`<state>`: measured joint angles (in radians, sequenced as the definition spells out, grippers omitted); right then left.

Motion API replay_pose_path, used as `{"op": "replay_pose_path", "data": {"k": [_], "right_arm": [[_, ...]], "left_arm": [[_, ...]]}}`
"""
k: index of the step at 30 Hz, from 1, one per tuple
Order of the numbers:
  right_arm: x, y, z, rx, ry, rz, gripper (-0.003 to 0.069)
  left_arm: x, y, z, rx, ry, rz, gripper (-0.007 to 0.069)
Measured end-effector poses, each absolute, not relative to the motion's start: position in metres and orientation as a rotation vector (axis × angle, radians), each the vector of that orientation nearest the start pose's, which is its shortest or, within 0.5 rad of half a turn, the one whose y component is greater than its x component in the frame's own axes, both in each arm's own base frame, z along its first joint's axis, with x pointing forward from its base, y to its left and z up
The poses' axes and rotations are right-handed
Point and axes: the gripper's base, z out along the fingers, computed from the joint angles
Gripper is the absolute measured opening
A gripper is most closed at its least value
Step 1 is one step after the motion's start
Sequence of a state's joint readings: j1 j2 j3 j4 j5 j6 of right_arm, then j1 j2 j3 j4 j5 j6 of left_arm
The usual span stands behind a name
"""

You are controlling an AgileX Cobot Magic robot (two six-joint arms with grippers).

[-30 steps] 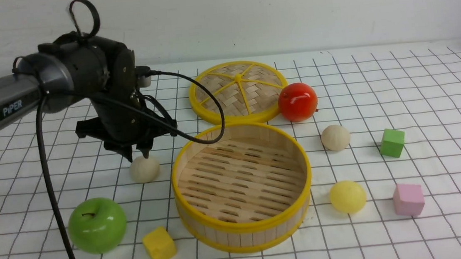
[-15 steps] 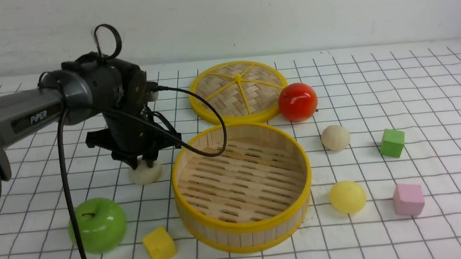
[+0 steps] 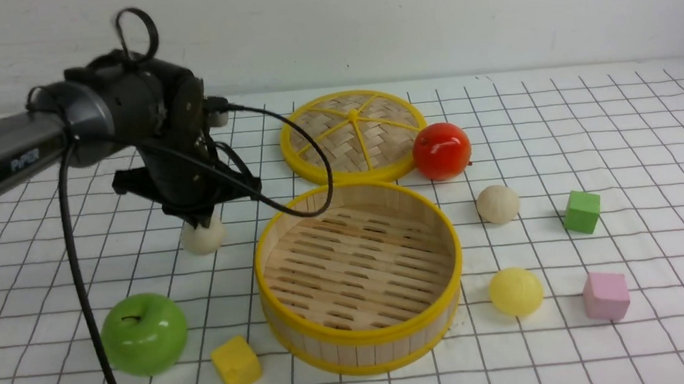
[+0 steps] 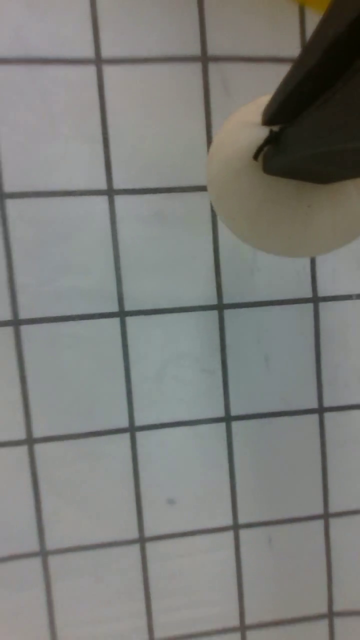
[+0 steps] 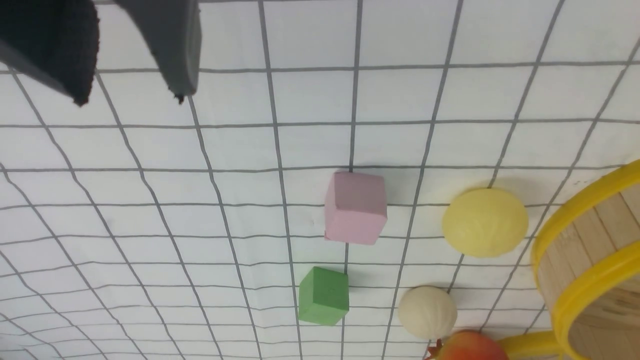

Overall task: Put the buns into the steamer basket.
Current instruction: Use the left arm to grab a steamed stuffed bun, then use the left arm to put the steamed stuffed bun into the steamer

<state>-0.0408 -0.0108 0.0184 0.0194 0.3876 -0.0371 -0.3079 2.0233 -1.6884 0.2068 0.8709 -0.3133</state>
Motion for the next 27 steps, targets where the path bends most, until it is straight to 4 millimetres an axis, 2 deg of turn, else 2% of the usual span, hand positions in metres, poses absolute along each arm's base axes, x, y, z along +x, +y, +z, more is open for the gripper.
{"op": "replay_pose_path", "data": {"k": [3, 5, 9, 11, 13, 19, 23, 27], "right_arm": [[0.052, -0.001, 0.173, 0.015, 1.879, -0.034, 0.0241], [0.052, -0.001, 0.173, 0.015, 1.879, -0.034, 0.0241], [0.052, -0.001, 0.173, 0.015, 1.879, -0.034, 0.0241], [0.052, -0.001, 0.173, 0.015, 1.879, -0.034, 0.0241], [0.052, -0.001, 0.173, 0.015, 1.879, -0.034, 0.0241], [0.052, -0.001, 0.173, 0.015, 1.879, -0.034, 0.0241], [0.052, -0.001, 0.173, 0.015, 1.879, -0.034, 0.0241], [0.052, -0.001, 0.173, 0.015, 1.879, -0.034, 0.0241]], "left_arm": [[0.415, -0.126, 0.283, 0.132, 2.604, -0.097, -0.0012], [0.405, -0.130, 0.300, 0.164, 2.595, -0.208, -0.0012], [0.393, -0.141, 0.309, 0.231, 2.628, -0.389, -0.0012], [0.389, -0.150, 0.299, 0.259, 2.667, -0.525, -0.0010], [0.390, -0.155, 0.283, 0.251, 2.704, -0.589, -0.0007], [0.406, -0.161, 0.235, 0.179, 2.782, -0.621, 0.0005], [0.412, -0.163, 0.222, 0.140, 2.792, -0.619, 0.0017], [0.414, -0.163, 0.219, 0.132, 2.787, -0.620, 0.0049]]}}
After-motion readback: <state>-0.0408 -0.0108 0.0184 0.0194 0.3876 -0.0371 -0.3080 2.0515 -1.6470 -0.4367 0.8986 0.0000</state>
